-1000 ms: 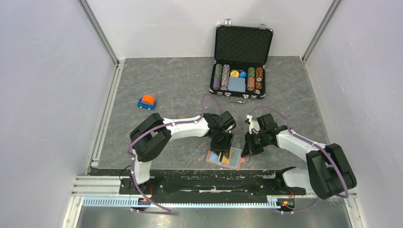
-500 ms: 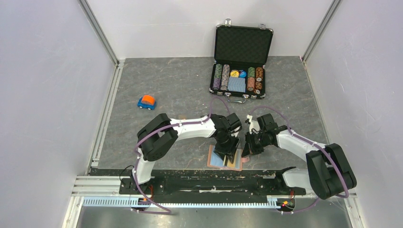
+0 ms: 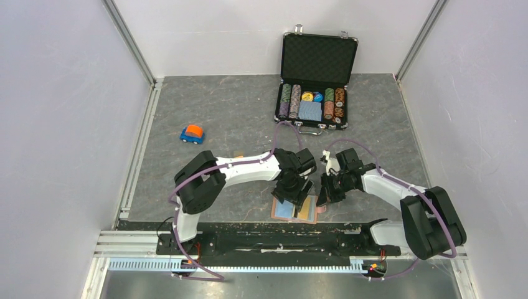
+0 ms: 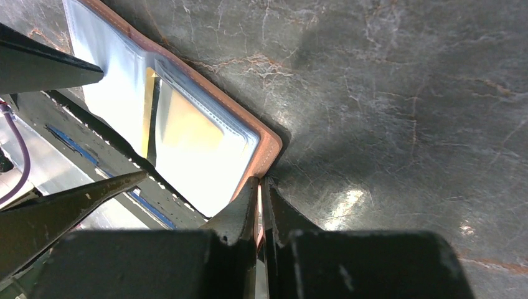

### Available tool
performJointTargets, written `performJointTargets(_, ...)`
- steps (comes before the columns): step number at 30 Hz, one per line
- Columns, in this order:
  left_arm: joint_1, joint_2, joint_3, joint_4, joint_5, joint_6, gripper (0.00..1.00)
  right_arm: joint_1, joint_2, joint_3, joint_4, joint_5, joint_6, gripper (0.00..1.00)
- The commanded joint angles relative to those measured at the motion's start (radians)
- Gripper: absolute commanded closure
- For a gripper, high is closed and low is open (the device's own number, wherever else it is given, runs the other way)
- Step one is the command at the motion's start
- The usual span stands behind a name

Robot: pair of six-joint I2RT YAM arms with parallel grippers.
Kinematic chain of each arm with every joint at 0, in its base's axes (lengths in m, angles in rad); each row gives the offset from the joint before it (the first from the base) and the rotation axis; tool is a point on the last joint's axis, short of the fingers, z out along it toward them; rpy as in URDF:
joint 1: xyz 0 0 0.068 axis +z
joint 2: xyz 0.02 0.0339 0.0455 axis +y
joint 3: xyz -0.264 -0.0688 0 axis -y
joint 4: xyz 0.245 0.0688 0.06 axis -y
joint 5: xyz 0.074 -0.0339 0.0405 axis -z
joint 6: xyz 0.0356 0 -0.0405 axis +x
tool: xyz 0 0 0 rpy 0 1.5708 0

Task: Put the credit cards into the card holder
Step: Insert the credit card into the card holder.

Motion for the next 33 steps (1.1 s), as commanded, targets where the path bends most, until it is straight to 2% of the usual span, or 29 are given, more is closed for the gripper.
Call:
performJointTargets(1,0.000,-0.035,0.015,0.001,-0.024,0.054,0.25,0.003,0.015,0.024,-0.018,0.041,-0.027,0.95)
performJointTargets(8,-0.002,0.011,0.040,0.067,0.068,0.045,0.41,0.003,0.012,0.018,-0.018,0.042,-0.029,0.95)
performJointTargets(16,-0.023,0.071,0.086,0.087,0.148,0.060,0.44,0.003,0.015,0.019,-0.019,0.044,-0.028,0.95)
performJointTargets(21,-0.038,0.045,0.080,0.142,0.176,0.054,0.49,0.003,0.010,0.031,-0.028,0.046,-0.029,0.95)
performJointTargets(26,-0.007,-0.031,0.007,0.153,0.118,0.022,0.40,0.003,-0.008,0.056,-0.054,0.072,-0.036,0.91)
performJointTargets(33,0.101,-0.245,-0.258,0.328,0.130,-0.096,0.36,0.003,-0.031,0.142,-0.124,0.126,-0.075,0.72)
